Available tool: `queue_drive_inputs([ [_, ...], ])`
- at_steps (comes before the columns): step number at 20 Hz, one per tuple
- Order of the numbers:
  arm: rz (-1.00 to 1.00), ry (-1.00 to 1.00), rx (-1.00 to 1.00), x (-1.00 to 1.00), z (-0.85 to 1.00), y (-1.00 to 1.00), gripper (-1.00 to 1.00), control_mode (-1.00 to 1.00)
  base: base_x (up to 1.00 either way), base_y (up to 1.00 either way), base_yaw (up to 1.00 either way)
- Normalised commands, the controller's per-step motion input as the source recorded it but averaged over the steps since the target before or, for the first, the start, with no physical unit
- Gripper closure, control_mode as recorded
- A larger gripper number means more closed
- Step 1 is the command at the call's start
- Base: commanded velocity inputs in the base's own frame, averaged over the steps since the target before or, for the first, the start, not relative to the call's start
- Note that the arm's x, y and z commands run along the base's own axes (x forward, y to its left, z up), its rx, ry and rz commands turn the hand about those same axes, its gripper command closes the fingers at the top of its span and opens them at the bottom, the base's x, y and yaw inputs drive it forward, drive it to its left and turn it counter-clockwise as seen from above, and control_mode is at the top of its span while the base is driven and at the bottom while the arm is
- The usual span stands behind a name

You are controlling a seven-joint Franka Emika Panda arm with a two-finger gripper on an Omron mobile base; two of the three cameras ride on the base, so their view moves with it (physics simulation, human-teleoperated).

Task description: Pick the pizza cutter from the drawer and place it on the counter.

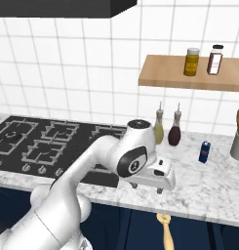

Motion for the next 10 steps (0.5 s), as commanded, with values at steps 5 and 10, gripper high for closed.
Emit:
queue_drive_inputs([
  [5, -0.02, 0.1, 0.0, -0.63, -0.81, -0.71, -1.0, -1.0, 0.0, 0.0, 0.0],
  [10, 0.0, 0.1, 0.0, -0.3, -1.0, -0.4, -1.0, -1.0, 0.0, 0.0, 0.0],
])
